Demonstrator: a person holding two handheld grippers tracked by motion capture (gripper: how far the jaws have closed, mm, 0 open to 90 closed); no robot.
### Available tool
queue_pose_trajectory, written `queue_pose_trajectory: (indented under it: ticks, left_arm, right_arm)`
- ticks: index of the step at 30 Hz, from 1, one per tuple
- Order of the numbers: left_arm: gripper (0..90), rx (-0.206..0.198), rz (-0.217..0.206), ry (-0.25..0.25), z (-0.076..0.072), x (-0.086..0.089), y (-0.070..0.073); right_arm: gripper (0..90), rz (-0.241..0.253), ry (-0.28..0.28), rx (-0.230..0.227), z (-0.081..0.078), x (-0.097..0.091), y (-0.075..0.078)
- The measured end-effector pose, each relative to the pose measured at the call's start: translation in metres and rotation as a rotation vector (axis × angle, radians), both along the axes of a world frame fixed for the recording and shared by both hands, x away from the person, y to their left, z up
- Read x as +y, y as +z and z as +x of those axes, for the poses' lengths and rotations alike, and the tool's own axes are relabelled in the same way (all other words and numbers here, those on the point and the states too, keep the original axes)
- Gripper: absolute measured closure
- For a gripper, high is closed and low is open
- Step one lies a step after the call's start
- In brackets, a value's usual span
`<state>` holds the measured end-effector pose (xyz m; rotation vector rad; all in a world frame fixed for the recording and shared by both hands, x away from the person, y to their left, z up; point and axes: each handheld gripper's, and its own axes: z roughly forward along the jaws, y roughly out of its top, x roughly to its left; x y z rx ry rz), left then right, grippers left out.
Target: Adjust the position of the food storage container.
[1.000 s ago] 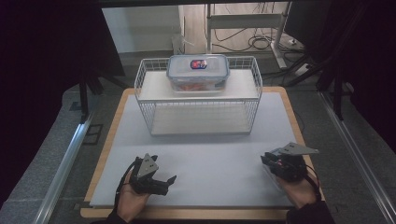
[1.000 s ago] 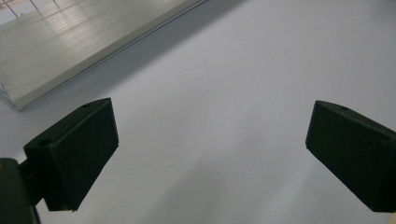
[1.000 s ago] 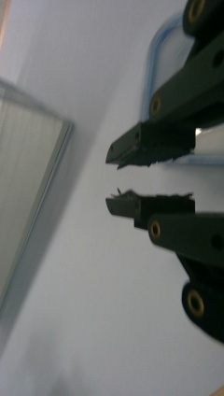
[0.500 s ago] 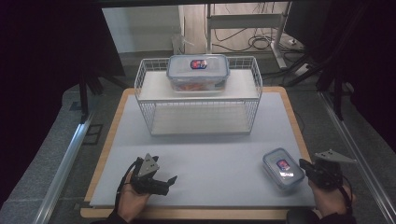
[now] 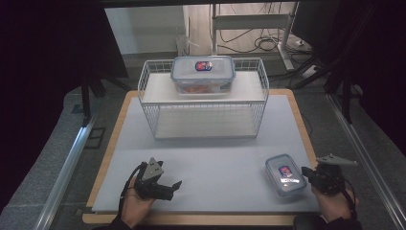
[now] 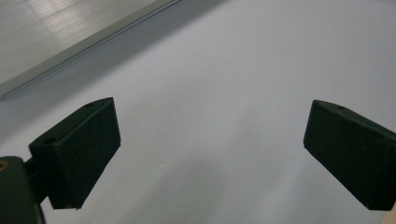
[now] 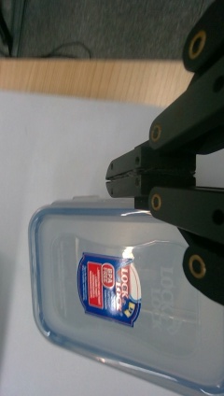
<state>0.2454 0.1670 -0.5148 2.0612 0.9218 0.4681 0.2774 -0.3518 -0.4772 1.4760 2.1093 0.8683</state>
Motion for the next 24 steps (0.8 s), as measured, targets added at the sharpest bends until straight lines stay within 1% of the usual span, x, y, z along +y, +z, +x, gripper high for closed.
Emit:
queue_pose_trajectory:
  ticks: [6,12,15,17,21,24]
  left_arm:
    - [3.8,0.010,0.001,-0.004,0.001,-0.001,-0.001]
    - [4.0,0.018,0.000,-0.009,0.001,-0.001,-0.002]
    - [4.1,0.020,-0.004,-0.010,0.001,-0.002,-0.002]
    - [4.1,0.020,-0.006,-0.012,0.002,-0.002,-0.002]
    - [4.2,0.022,-0.006,-0.014,0.002,-0.003,-0.002]
    - [4.2,0.023,-0.007,-0.014,0.002,-0.003,-0.002]
  right_arm:
    - [89.6,0.033,0.039,0.014,-0.001,0.012,-0.001]
    - [89.6,0.062,0.097,0.031,-0.001,0.028,-0.002]
    - [89.6,0.077,0.138,0.041,-0.001,0.040,-0.003]
    - [89.6,0.078,0.165,0.047,-0.001,0.048,-0.004]
    - [89.6,0.085,0.242,0.103,0.003,0.069,-0.013]
    - [89.5,0.086,0.291,0.120,0.003,0.084,-0.015]
